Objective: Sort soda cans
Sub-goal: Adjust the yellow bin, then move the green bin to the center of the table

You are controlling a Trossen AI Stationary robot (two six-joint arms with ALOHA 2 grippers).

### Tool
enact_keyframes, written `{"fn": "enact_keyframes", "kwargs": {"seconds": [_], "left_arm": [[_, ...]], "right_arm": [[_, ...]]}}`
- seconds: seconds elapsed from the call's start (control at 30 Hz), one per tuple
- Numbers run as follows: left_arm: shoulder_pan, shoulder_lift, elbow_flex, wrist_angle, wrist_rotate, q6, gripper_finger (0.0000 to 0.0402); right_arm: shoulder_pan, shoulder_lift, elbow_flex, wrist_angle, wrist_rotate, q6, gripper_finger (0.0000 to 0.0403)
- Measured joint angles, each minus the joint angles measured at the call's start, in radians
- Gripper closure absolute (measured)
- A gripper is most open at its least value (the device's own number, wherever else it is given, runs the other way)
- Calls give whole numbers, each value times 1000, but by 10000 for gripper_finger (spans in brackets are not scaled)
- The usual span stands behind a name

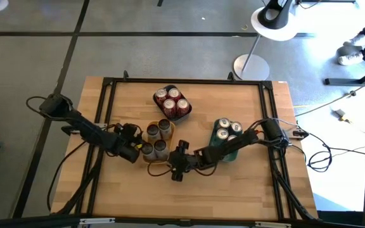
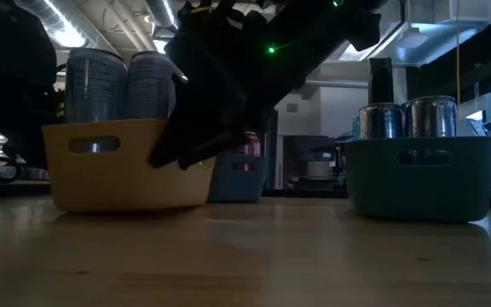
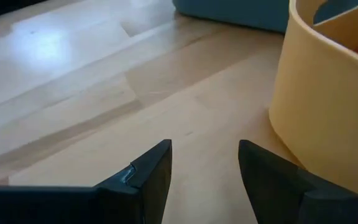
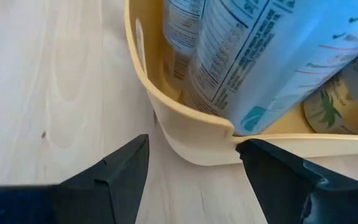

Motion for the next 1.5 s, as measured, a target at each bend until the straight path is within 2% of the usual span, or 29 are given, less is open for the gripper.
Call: {"fn": "enact_keyframes", "kwargs": {"seconds": [0.27, 0.5, 0.73, 0.9, 1.03, 1.13, 1.23, 1.5], "left_arm": [[-13, 1, 0, -1, 73, 24, 225], [-69, 1, 0, 12, 113, -23, 225], [-109, -1, 2, -36, 138, -59, 225], [-133, -40, 2, -121, 190, -96, 225], [-152, -71, 2, -153, 193, -101, 225], [-156, -82, 2, -157, 194, -98, 225], [-158, -84, 2, -157, 195, -98, 225], [-158, -84, 2, -146, 195, -94, 225]], "right_arm": [[-5, -3, 1, -80, 5, 1, 148], [-7, -10, 3, -129, 54, 29, 148], [-6, -14, 8, -155, 55, 26, 148], [-3, -80, 82, -368, 54, 28, 148], [2, -151, 158, -608, -21, 77, 148], [13, -204, 198, -805, -112, 166, 148], [42, -261, 210, -976, -155, 291, 148], [166, -386, 209, -1308, -144, 598, 148]]}}
